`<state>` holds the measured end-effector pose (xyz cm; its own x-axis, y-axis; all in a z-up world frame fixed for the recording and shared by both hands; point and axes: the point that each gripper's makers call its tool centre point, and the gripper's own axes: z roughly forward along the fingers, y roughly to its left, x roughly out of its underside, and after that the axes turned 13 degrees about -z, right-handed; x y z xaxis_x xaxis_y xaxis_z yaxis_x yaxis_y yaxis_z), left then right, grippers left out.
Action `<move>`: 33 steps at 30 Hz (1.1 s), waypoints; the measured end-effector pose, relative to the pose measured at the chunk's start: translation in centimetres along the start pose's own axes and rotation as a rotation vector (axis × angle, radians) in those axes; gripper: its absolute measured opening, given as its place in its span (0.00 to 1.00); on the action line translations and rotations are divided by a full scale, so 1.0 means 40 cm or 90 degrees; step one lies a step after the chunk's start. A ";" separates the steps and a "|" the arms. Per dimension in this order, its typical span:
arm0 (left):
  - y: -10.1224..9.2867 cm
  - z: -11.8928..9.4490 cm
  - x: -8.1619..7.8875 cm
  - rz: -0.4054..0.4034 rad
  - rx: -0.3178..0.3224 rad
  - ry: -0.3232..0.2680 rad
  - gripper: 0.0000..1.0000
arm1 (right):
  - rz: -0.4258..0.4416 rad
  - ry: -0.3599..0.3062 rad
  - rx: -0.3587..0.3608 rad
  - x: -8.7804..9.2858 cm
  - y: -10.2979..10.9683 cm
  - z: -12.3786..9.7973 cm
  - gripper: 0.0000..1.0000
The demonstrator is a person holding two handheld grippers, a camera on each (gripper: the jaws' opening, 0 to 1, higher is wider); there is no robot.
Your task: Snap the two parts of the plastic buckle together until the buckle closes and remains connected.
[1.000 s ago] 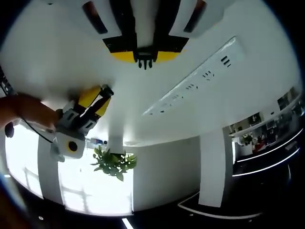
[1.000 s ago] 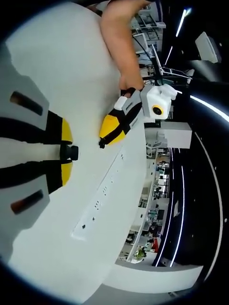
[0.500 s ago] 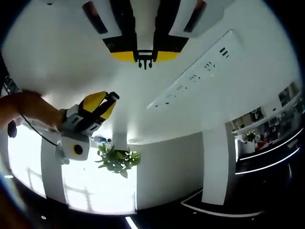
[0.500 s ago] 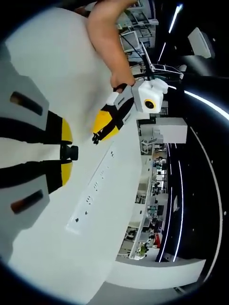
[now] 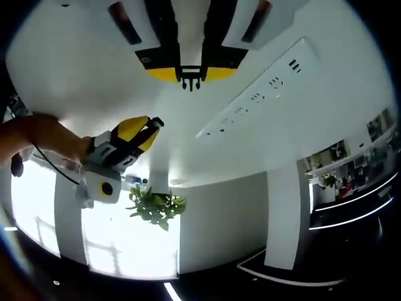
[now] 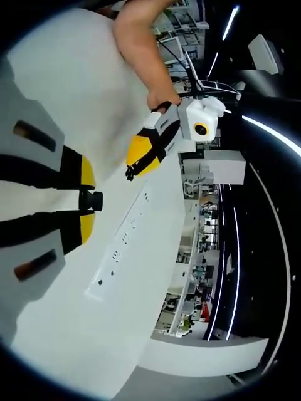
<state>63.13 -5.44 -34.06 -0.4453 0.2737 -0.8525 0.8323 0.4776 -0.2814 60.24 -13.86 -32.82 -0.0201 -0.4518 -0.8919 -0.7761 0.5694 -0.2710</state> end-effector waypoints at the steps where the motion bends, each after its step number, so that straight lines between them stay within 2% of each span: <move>1: -0.001 -0.001 0.000 -0.001 0.001 0.000 0.11 | 0.002 -0.002 0.001 -0.003 -0.001 -0.002 0.11; 10: -0.008 0.004 0.008 -0.003 0.008 0.008 0.11 | -0.002 -0.021 0.016 -0.039 -0.014 -0.018 0.11; 17: -0.021 -0.018 -0.029 0.000 0.014 -0.025 0.11 | -0.017 -0.024 0.012 -0.059 -0.005 -0.029 0.11; 23: -0.029 -0.028 -0.044 0.000 0.020 -0.040 0.11 | -0.011 -0.028 0.012 -0.069 -0.007 -0.035 0.11; 33: -0.039 -0.026 -0.034 -0.003 0.029 -0.027 0.11 | -0.017 -0.028 0.015 -0.073 -0.010 -0.036 0.11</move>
<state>62.09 -5.69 -32.02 -0.4351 0.2349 -0.8692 0.8449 0.4401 -0.3040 59.70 -13.78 -29.59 0.0283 -0.4369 -0.8991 -0.7614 0.5734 -0.3026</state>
